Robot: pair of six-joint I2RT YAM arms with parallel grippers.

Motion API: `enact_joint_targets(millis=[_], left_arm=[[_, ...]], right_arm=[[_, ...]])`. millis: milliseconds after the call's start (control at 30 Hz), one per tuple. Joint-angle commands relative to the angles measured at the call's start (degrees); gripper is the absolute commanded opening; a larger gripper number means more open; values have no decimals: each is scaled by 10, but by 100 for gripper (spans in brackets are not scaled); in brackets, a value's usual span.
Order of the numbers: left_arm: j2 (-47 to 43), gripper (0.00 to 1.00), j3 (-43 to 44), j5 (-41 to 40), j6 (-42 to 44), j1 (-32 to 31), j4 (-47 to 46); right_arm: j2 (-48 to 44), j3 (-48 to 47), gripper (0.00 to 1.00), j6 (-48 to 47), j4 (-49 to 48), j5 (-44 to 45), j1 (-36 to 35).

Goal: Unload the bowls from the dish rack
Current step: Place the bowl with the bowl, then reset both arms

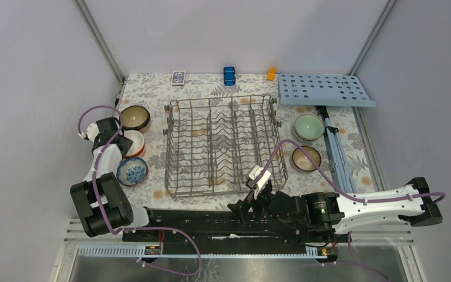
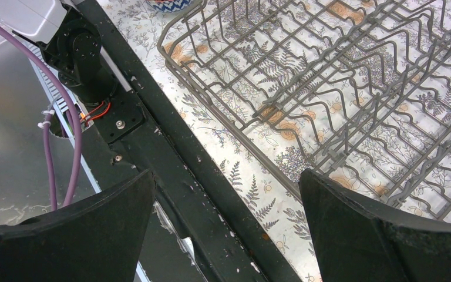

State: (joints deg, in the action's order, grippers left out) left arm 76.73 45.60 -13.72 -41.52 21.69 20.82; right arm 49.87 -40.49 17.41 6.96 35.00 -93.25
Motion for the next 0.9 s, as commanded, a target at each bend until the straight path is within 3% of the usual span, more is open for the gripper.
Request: enact_joint_targets(millis=[0, 200, 600, 733, 867], left_arm=[[-17, 56, 14, -18, 5, 2, 16], [-49, 82, 26, -20, 8, 3, 34], [-106, 94, 90, 8, 8, -20, 80], [-143, 99, 125, -5, 28, -94, 85], [-166, 99, 157, -82, 41, -243, 98]], right_arm=[[1, -2, 100, 0, -24, 17, 0], [2, -5, 100, -5, -23, 17, -1], [9, -12, 100, -2, -24, 23, 0], [10, -21, 100, -9, -21, 52, 0], [31, -61, 100, -16, -12, 80, 18]])
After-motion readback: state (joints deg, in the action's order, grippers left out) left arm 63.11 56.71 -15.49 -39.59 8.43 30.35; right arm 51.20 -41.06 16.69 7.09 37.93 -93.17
